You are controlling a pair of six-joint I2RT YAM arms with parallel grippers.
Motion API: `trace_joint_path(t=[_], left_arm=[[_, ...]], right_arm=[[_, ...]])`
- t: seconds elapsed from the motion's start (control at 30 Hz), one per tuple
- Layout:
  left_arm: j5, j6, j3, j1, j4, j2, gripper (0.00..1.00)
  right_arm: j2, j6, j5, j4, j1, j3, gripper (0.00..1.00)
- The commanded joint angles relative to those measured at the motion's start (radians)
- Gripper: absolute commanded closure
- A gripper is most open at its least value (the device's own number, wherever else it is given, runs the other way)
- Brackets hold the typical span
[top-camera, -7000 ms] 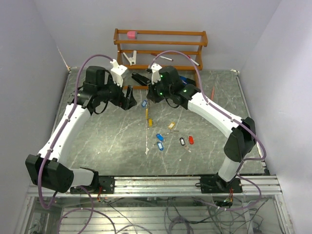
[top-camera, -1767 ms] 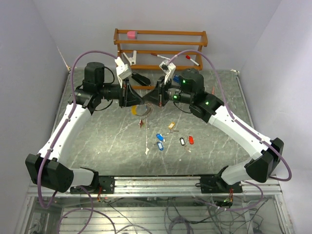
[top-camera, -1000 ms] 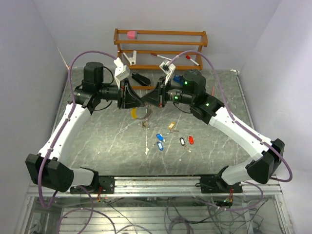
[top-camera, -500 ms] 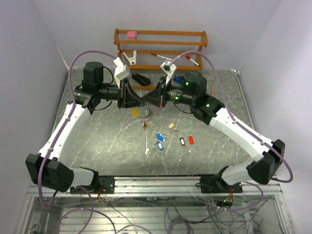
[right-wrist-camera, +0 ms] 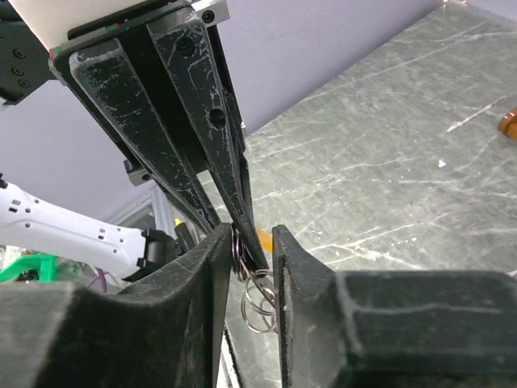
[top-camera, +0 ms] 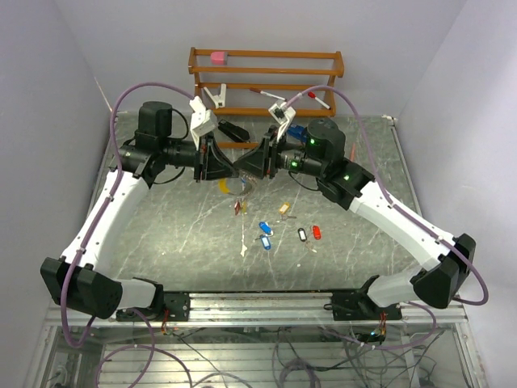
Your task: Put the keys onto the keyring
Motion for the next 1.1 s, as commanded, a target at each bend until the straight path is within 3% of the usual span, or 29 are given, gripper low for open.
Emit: trace_joint_path(t=[0.0,0.3,0.53,0.6,0.77,1.07], left_arm=[[-0.002,0.144,0.033,-0.011,-0.127,-0.007,0.93],[0.013,0.224,0.027,-0.011,-0.195,-0.014,0.93],[0.107,0.386,0.069,-0.011,-0.344,-0.01,0.93],[0.092,0.482,0.086,-0.011,-0.43,-0.006,0.93],[-0.093,0.618,0.103,-0.011,-0.512,-0.01,0.93],[-0.529,0.493,-0.092,-0.012,-0.256,-0.066,0.93]], right_arm=[[-0.043,-0.001,0.05,0.032,0.003,-0.013,0.71],[-0.069,-0.015,0.124,0.029,0.003,-0.016,0.64],[-0.138,-0.081,0.34,-0.075,-0.001,-0.037,0.31],[-0.139,-0.102,0.368,-0.135,-0.008,-0.026,0.29],[-0.1,-0.101,0.463,-0.35,-0.041,0.012,0.28],[0.053,0.007,0.536,-0.695,-0.165,-0.084,0.42]])
